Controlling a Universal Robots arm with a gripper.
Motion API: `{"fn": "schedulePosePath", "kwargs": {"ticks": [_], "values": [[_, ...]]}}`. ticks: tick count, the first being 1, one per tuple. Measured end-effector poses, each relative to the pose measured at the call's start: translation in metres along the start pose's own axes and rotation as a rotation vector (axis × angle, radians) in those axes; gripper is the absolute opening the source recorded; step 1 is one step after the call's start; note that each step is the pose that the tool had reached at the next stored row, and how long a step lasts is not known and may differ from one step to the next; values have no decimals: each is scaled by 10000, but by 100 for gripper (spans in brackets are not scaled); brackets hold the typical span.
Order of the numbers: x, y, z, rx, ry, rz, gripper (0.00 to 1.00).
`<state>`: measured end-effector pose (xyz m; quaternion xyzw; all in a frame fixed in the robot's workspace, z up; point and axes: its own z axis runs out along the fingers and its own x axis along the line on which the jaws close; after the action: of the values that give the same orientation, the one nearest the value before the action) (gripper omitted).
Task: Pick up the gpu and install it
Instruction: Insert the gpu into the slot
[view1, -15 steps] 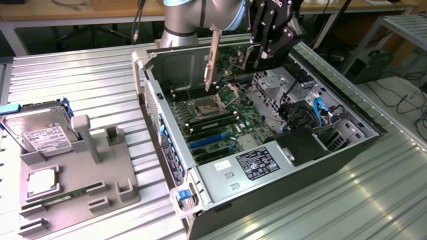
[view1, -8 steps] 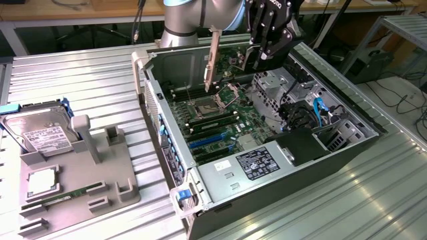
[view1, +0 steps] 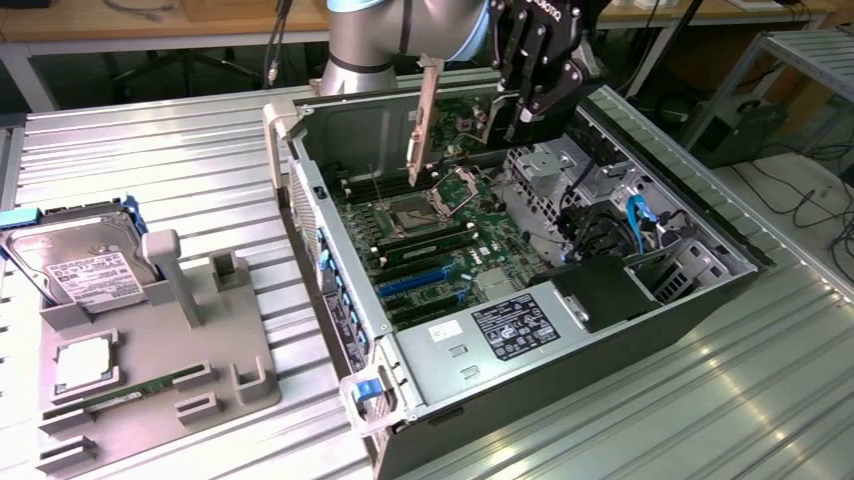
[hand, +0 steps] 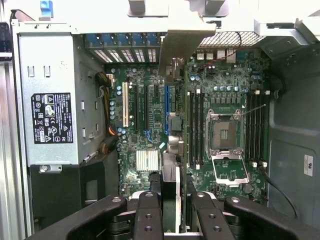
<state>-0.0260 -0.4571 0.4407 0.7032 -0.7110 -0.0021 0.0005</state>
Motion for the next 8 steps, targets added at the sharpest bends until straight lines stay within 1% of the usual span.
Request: {"fn": "schedulePosePath", "kwargs": {"ticks": [5, 8], "values": [[0, 0, 14, -12, 1, -2, 27], [1, 0, 33, -29, 0, -8, 27]]}}
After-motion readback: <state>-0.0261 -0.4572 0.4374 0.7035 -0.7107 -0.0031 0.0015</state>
